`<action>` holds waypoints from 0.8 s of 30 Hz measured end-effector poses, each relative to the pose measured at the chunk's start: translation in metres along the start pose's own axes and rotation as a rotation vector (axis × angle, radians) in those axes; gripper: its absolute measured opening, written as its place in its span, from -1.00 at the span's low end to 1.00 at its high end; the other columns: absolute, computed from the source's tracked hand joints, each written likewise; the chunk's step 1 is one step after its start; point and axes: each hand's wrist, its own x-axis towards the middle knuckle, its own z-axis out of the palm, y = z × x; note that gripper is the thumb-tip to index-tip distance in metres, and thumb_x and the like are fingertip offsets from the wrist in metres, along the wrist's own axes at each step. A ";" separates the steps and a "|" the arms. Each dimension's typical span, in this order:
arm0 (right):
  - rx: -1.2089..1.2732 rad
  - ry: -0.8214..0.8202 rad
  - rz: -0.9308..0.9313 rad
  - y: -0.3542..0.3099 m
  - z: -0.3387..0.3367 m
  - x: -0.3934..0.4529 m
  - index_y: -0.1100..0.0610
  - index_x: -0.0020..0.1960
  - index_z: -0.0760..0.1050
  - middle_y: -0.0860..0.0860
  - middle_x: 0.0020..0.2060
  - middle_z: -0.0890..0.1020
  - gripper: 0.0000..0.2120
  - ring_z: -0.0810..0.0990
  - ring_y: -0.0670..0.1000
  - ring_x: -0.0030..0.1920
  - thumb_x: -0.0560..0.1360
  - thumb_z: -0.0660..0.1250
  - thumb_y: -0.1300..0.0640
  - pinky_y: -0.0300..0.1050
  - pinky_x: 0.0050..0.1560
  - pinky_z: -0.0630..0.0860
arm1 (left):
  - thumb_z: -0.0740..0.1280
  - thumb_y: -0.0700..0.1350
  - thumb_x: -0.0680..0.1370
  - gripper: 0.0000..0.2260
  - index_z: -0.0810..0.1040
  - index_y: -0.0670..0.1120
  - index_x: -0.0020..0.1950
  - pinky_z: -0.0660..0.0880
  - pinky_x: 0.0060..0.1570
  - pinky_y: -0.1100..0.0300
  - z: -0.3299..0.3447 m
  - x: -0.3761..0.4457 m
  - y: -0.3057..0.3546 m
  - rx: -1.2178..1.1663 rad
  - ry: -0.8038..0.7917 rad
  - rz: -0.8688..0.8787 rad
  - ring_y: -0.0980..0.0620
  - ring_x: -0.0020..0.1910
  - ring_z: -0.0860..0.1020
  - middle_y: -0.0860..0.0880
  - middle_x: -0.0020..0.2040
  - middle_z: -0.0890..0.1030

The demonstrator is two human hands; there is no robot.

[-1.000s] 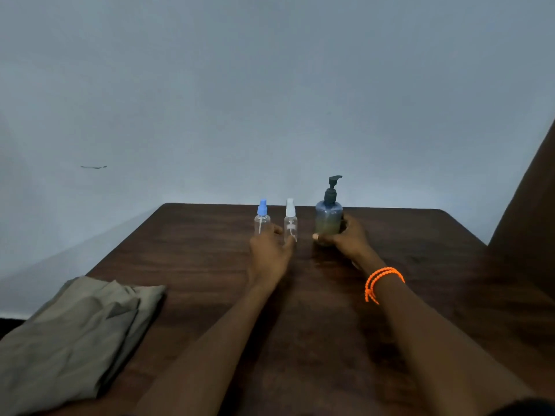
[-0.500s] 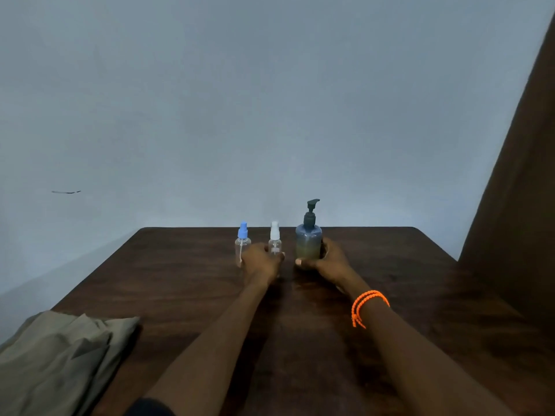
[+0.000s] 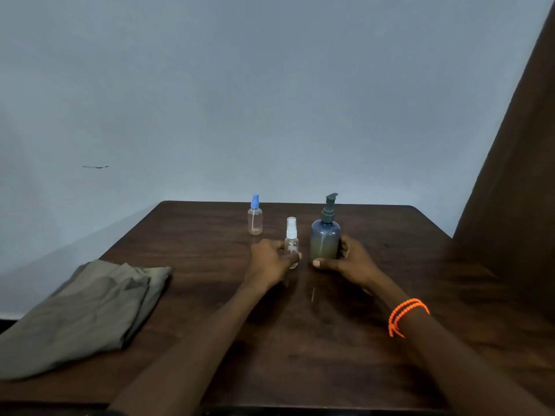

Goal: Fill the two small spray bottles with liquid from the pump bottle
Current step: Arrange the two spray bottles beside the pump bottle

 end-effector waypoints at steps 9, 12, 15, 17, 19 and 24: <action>-0.024 -0.019 0.016 -0.014 -0.003 -0.029 0.06 0.29 0.50 -0.04 0.14 0.67 -0.30 0.65 -0.05 0.14 0.22 0.68 0.18 -0.04 0.18 0.60 | 0.58 0.05 0.40 -0.67 0.74 -0.04 0.11 0.69 -0.03 0.06 -0.001 -0.025 0.004 0.009 0.022 -0.007 0.21 -0.18 0.71 0.06 -0.12 0.76; 0.003 -0.011 0.011 -0.016 -0.002 -0.033 0.03 0.26 0.50 -0.04 0.13 0.67 -0.33 0.65 -0.05 0.14 0.23 0.67 0.22 -0.02 0.19 0.60 | 0.62 0.11 0.35 -0.56 0.72 -0.04 0.15 0.69 -0.04 0.09 -0.003 -0.025 0.001 0.027 -0.004 -0.019 0.21 -0.17 0.71 0.04 -0.07 0.76; 0.031 -0.023 0.010 -0.013 -0.002 -0.036 0.06 0.28 0.48 -0.01 0.15 0.67 -0.28 0.66 -0.02 0.15 0.20 0.69 0.22 0.03 0.18 0.60 | 0.62 0.33 0.18 -0.13 0.57 -0.04 0.39 0.68 -0.08 0.16 -0.015 -0.023 -0.004 0.129 -0.027 0.012 0.17 -0.14 0.71 0.01 -0.02 0.76; 0.049 -0.025 0.003 -0.011 -0.001 -0.038 0.08 0.31 0.47 0.00 0.17 0.66 -0.22 0.65 -0.01 0.17 0.17 0.71 0.22 0.06 0.18 0.60 | 0.65 0.30 0.15 0.03 0.39 -0.01 0.53 0.61 -0.21 0.26 -0.031 -0.019 -0.007 0.186 -0.118 0.031 0.20 -0.25 0.68 0.03 -0.18 0.73; 0.068 -0.022 -0.007 -0.011 -0.002 -0.038 0.06 0.34 0.45 -0.02 0.18 0.66 -0.17 0.65 -0.02 0.17 0.15 0.72 0.21 0.05 0.18 0.61 | 0.68 0.25 0.13 0.11 0.29 0.05 0.59 0.53 -0.21 0.33 -0.050 -0.011 -0.010 0.262 -0.234 0.067 0.18 -0.20 0.65 0.07 -0.12 0.68; 0.073 -0.025 -0.031 -0.012 -0.002 -0.038 -0.02 0.37 0.43 -0.07 0.21 0.64 -0.11 0.63 -0.06 0.19 0.12 0.74 0.15 -0.04 0.16 0.61 | 0.71 0.14 0.15 -0.20 0.55 0.11 0.35 0.54 -0.10 0.28 -0.093 0.029 -0.031 0.117 -0.187 0.009 0.07 -0.02 0.63 0.06 0.09 0.62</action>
